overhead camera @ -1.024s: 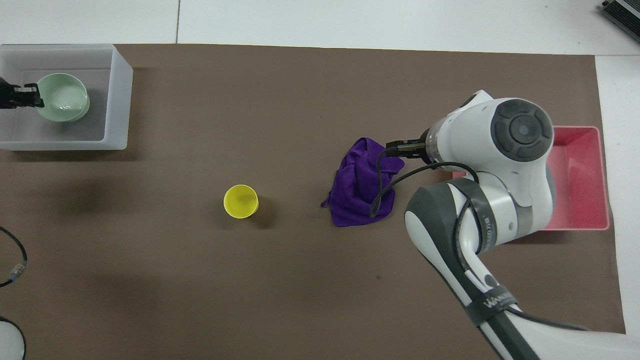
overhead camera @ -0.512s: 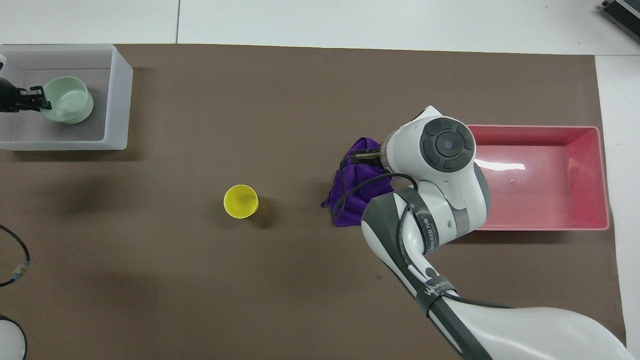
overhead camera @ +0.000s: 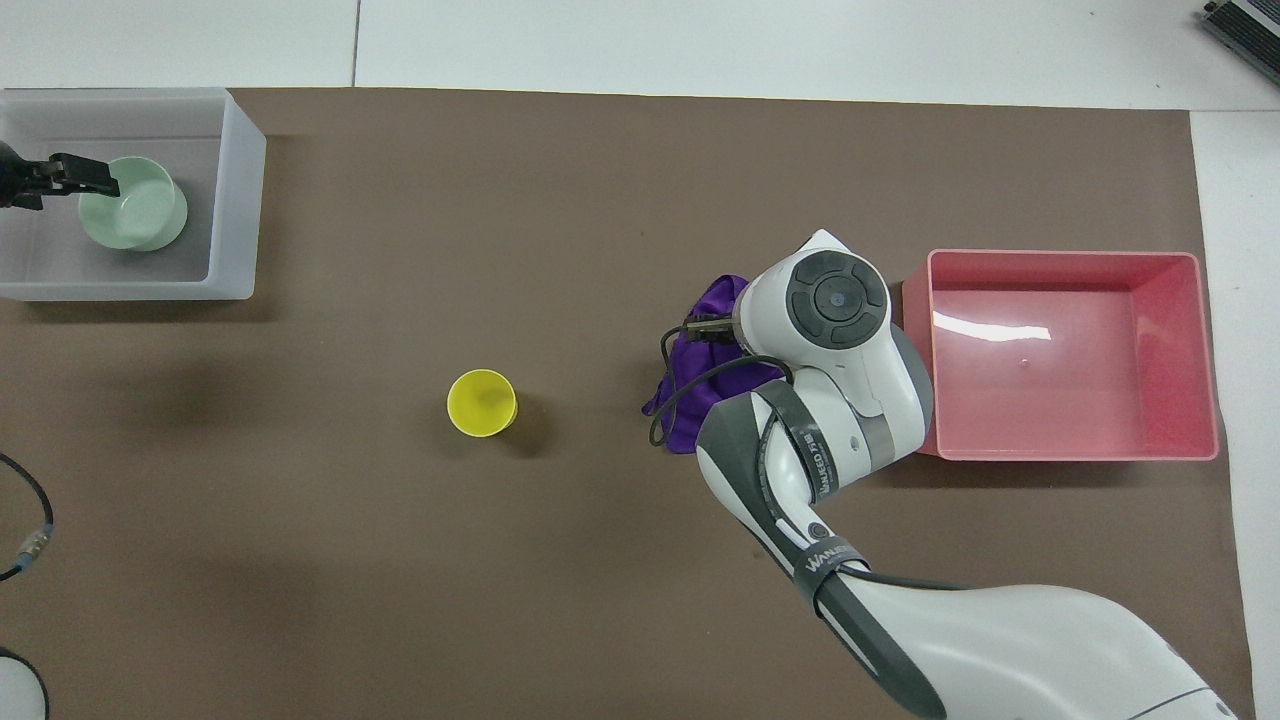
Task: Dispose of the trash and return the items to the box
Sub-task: 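Hold the cloth with the right gripper while the left gripper reaches the cup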
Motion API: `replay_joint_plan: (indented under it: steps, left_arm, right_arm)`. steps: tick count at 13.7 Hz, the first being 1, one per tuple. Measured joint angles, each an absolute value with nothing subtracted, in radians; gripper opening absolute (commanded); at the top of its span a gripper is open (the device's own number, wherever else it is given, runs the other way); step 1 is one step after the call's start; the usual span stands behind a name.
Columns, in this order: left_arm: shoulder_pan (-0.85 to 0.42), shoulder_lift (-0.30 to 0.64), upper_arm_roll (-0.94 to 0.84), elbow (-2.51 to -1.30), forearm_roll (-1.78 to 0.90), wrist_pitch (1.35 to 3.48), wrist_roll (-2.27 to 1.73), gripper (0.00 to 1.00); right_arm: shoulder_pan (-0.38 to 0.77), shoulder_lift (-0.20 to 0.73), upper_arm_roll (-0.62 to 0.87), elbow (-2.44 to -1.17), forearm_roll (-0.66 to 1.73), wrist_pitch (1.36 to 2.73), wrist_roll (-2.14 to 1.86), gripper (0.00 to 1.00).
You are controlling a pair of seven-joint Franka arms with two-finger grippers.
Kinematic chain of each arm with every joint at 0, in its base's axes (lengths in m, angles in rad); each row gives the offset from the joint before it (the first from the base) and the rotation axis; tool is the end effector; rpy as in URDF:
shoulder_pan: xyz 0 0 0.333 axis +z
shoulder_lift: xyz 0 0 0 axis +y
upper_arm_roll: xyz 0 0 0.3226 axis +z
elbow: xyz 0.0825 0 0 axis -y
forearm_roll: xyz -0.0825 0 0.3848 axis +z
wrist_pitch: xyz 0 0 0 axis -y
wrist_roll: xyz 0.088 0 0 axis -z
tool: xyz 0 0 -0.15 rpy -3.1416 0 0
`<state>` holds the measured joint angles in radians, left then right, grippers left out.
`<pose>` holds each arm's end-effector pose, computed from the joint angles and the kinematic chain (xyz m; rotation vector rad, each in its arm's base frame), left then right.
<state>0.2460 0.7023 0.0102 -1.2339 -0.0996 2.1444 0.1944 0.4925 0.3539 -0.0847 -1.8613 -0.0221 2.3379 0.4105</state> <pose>0.7545 0.1876 0.3373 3.0844 0.1606 0.3432 0.5980 0.2600 0.3045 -3.1275 -0.0292 -0.2064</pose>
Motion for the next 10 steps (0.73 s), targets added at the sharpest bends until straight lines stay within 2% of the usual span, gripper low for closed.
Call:
replay_joint_plan:
  steps: [6,10]
  left_arm:
    - [0.176,0.667,0.007,-1.239,-0.1,2.134,0.196,1.0]
    - [0.105,0.581,0.005,-1.302,-0.1,2.105,0.195,1.0]
  right_arm:
    - [0.493,0.37,-0.085,-1.861,-0.023,2.341,0.41,1.0]
    - [0.493,0.373,-0.085,-1.861,-0.024,2.346,0.41,1.0]
